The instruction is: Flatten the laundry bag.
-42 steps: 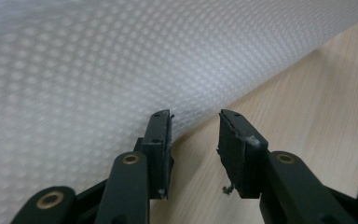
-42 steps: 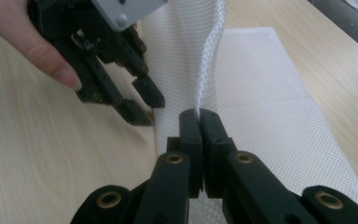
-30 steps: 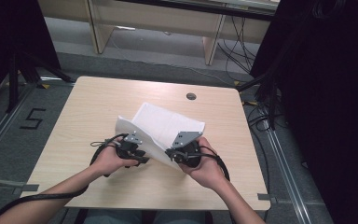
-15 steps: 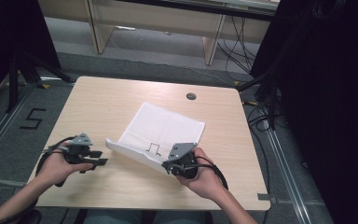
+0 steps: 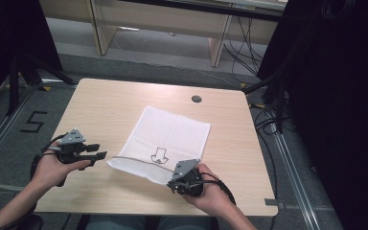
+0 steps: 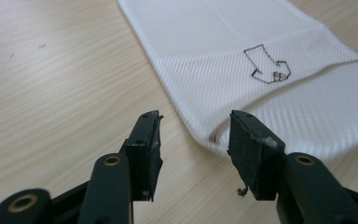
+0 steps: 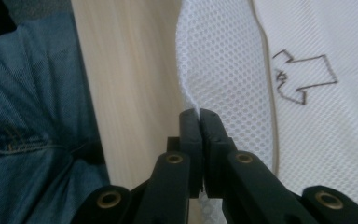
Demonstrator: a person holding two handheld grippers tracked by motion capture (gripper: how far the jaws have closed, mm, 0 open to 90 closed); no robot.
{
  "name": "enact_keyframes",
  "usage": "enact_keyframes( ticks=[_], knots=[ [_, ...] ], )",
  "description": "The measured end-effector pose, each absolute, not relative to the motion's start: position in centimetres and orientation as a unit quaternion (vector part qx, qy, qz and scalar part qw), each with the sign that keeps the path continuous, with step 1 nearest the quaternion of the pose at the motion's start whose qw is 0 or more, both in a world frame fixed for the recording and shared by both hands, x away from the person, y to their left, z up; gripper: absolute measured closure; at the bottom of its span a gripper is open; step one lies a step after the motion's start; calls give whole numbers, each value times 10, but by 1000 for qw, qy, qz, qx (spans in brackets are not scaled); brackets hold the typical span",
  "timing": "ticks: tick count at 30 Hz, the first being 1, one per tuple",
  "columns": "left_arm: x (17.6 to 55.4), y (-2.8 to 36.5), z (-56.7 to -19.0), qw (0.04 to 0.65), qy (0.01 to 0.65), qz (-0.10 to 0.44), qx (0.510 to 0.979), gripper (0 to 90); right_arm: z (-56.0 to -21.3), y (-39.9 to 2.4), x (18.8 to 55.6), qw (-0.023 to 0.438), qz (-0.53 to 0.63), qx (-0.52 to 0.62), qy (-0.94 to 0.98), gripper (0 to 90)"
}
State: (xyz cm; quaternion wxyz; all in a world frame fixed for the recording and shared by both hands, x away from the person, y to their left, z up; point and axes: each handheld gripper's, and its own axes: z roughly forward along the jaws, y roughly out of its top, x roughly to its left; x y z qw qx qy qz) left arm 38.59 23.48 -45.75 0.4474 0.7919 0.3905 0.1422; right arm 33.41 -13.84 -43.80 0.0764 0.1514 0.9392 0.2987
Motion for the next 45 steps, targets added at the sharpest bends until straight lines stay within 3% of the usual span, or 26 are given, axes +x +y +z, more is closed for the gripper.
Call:
enact_keyframes(
  ticks=[8, 21, 28, 33, 36, 40, 42, 45],
  knots=[
    [388, 203, -460, 454, 348, 125, 811, 532, -457, -149, 327, 46, 267, 155, 950, 897],
    [379, 153, -490, 407, 305, 64, 859, 550, -474, -172, 325, -3, 223, 173, 959, 893],
    [372, 151, -492, 409, 288, 57, 864, 552, -464, -185, 325, -26, 261, 239, 935, 698],
    [367, 151, -490, 416, 292, 49, 860, 556, -449, -201, 331, 7, 327, 288, 900, 666],
    [364, 148, -490, 413, 284, 46, 864, 558, -450, -214, 340, 35, 314, 329, 890, 707],
    [363, 144, -495, 404, 276, 37, 871, 558, -459, -230, 352, 76, 250, 375, 889, 851],
    [365, 143, -497, 400, 266, 38, 876, 558, -463, -235, 356, 70, 240, 396, 884, 900],
    [366, 143, -500, 389, 268, 35, 881, 558, -469, -235, 359, 63, 233, 400, 884, 900]
  ],
)
